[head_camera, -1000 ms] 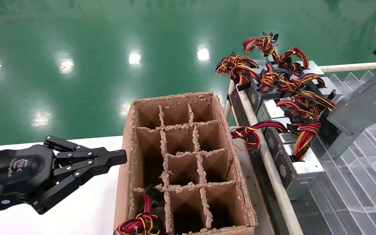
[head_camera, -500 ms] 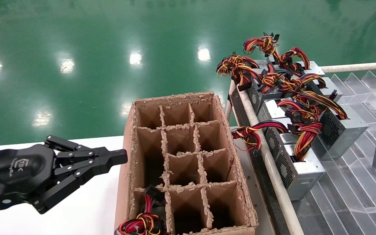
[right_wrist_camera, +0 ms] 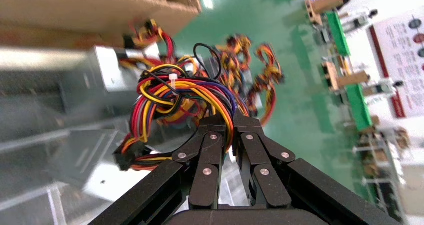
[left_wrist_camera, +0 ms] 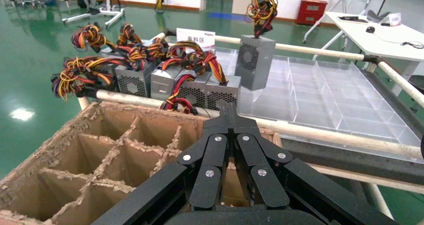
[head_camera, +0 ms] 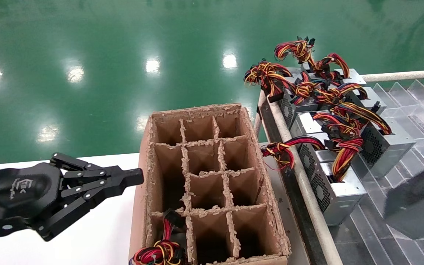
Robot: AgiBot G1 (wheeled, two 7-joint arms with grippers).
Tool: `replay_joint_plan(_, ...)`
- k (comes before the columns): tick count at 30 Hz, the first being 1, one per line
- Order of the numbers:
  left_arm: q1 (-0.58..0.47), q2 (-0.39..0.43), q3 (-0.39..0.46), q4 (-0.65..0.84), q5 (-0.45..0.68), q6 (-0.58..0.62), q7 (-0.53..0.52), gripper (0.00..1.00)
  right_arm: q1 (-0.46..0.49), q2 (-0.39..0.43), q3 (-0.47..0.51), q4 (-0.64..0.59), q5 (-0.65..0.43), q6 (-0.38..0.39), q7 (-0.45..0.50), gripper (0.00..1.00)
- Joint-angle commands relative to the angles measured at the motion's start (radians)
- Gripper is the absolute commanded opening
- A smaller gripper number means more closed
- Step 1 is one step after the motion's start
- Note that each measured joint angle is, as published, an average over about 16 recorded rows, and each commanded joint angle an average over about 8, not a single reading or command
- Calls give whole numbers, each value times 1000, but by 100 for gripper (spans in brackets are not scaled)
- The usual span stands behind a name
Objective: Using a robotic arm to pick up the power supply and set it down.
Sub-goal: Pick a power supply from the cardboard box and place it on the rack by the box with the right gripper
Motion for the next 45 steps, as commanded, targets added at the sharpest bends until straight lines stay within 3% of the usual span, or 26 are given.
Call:
replay_joint_plan(1,0,0,0,0,0,0,0,0,-18,2,-20,6,32,0,-3,0)
replay_joint_plan(10,0,0,0,0,0,0,0,0,-31,-40,-73,13,27,57,-23,0)
replay_joint_plan(20,0,0,0,0,0,0,0,0,69,-126,-93,31,-77,149,-11,0)
replay_joint_plan(32,0,0,0,0,0,0,0,0,192,-196,-147,11,-157,68,19,0)
replay_joint_plan(45,0,0,0,0,0,0,0,0,252,-221,-208,-21,-218,24,17,0)
